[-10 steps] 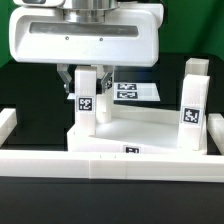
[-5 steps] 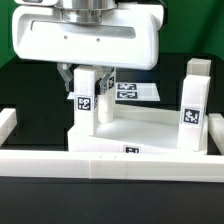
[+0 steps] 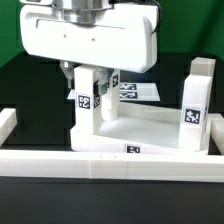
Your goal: Assemble desk
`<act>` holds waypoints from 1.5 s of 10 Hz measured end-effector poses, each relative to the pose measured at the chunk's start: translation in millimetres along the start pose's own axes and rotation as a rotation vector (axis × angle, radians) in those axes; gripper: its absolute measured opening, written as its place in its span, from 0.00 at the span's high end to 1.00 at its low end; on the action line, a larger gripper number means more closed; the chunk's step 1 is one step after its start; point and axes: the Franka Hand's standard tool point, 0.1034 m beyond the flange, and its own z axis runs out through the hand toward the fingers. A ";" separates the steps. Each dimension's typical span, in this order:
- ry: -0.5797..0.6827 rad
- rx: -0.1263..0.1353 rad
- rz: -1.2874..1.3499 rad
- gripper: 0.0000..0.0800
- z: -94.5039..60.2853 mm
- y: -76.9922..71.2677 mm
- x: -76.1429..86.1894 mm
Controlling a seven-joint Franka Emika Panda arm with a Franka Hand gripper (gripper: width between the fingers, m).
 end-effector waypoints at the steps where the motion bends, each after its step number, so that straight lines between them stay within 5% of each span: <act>1: -0.003 0.000 0.051 0.63 -0.1 1.8 -1.5; 6: -0.009 -0.005 0.128 0.61 0.4 5.7 -3.4; 7: -0.009 -0.005 0.128 0.35 0.5 5.7 -3.4; 8: -0.009 -0.005 0.128 0.23 0.4 5.6 -3.4; 15: -0.011 -0.003 0.130 0.19 -1.2 2.8 -4.1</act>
Offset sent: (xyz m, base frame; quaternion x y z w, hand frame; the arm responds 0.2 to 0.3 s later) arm -0.0019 -0.0005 -0.0017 0.0049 -0.0002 0.2011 0.9796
